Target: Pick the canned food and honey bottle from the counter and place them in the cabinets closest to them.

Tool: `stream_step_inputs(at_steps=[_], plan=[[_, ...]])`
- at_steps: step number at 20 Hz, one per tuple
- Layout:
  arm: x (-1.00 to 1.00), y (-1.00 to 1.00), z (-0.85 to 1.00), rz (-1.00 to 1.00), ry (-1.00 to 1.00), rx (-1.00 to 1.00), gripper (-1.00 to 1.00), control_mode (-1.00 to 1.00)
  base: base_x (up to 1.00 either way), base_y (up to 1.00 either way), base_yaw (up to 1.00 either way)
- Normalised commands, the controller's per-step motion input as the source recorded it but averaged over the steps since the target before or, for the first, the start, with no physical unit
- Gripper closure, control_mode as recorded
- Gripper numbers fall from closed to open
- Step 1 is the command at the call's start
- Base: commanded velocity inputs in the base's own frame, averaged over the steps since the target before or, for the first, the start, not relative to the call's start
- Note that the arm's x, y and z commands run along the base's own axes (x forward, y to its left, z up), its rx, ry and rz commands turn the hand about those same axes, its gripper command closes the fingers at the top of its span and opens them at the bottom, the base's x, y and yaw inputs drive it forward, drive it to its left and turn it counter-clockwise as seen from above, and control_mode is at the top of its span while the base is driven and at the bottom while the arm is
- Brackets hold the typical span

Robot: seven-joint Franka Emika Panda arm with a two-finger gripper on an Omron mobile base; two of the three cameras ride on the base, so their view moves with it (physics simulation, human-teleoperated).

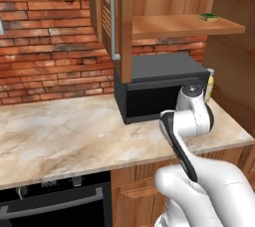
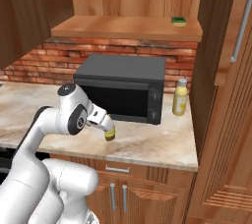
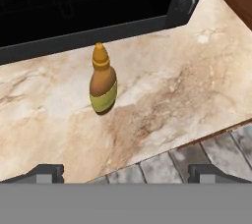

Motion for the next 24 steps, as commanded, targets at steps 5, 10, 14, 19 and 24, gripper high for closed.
stream_step_inputs(at_steps=[5, 10, 14, 19, 24], plan=[[0.34, 0.00, -0.19, 0.00, 0.00, 0.00, -1.00, -1.00, 0.00, 0.00, 0.00], [0.34, 0.00, -0.18, 0.00, 0.00, 0.00, -1.00, -1.00, 0.00, 0.00, 0.00], [0.29, -0.02, -0.18, 0.00, 0.00, 0.00, -1.00, -1.00, 0.00, 0.00, 0.00], [0.25, -0.04, -0.20, 0.00, 0.00, 0.00, -1.00, -1.00, 0.00, 0.00, 0.00], [0.20, -0.07, -0.20, 0.00, 0.00, 0.00, -1.00, -1.00, 0.00, 0.00, 0.00]])
